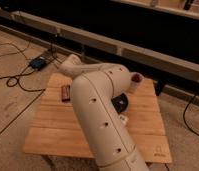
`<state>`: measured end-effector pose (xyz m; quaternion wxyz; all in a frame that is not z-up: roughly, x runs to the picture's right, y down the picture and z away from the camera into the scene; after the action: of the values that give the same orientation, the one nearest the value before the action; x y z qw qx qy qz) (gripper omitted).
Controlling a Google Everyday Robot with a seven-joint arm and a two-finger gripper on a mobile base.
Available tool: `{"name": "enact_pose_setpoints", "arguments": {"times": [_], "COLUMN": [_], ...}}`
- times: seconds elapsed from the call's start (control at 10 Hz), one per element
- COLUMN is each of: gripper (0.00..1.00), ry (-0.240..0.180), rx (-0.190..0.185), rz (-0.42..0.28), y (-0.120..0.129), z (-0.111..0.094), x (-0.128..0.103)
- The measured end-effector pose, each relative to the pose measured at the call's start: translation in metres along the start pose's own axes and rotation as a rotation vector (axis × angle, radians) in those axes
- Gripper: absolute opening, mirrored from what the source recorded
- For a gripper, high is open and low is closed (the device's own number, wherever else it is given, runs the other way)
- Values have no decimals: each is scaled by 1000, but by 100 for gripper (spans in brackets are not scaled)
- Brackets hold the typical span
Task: Place the white sponge in the ceramic bowl
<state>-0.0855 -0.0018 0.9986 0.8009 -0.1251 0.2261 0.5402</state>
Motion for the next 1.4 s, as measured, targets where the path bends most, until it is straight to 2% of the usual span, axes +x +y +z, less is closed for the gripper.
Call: {"name": "enact_pose_setpoints", "arguments": {"times": [0.2,0.3,0.4,0.6,0.9,1.0,1.4], "gripper": [65,62,55,31,4,0,0], "ry": [9,11,12,14,22,24,17], "rx": [13,20,23,21,16,14,13], "rz": [2,5,8,16,23,27,43], "y": [-2,-4,-5,-6,-5,-5,-8], "z": [5,7,8,8,6,4,-13], "x": [-1,-2,-3,-4,-2,0,7]}}
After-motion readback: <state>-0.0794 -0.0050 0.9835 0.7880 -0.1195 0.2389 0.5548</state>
